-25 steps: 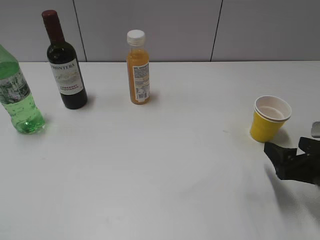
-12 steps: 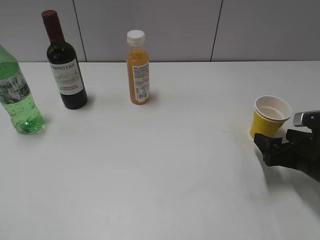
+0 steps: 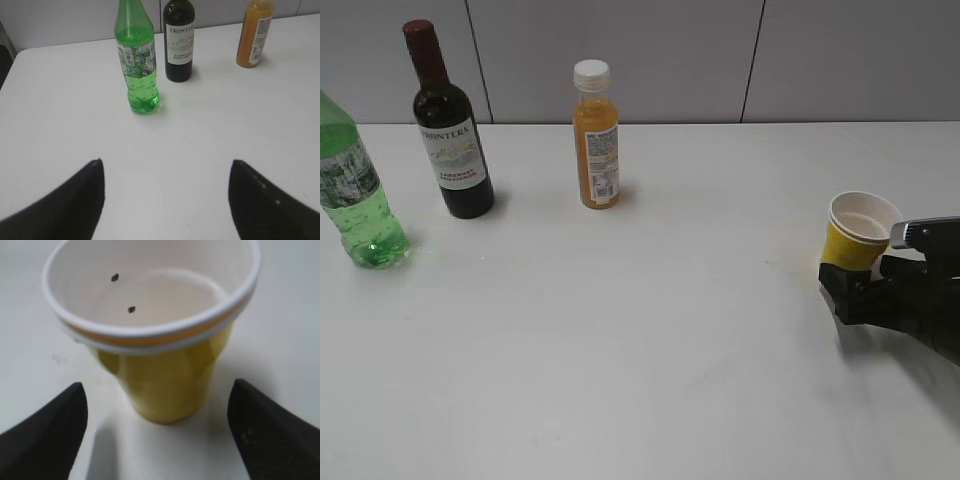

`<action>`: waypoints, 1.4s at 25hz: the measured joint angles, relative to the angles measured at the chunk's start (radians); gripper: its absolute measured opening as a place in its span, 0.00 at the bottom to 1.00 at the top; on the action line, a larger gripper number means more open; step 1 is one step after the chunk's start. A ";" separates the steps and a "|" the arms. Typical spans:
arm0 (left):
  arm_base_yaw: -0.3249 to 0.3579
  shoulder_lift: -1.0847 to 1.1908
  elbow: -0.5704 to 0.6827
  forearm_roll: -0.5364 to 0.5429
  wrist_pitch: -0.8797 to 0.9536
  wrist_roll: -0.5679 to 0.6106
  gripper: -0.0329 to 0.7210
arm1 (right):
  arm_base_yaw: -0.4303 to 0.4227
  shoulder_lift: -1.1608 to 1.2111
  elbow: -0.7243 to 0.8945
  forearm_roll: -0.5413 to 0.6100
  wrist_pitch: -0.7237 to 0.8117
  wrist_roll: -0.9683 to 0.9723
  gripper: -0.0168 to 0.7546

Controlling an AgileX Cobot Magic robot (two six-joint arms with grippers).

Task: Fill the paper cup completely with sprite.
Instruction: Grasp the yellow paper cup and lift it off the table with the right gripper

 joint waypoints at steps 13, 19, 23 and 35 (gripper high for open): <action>0.000 0.000 0.000 0.001 0.000 0.000 0.82 | 0.000 0.084 -0.093 -0.001 -0.012 -0.019 0.89; 0.000 0.000 0.000 0.001 0.000 0.000 0.82 | 0.000 0.118 -0.137 -0.001 -0.027 -0.024 0.88; 0.000 0.000 0.000 0.001 0.000 0.000 0.82 | 0.000 0.142 -0.158 -0.001 -0.044 -0.029 0.87; 0.000 0.000 0.000 0.001 0.000 0.000 0.82 | 0.000 0.160 -0.166 -0.002 -0.066 -0.034 0.74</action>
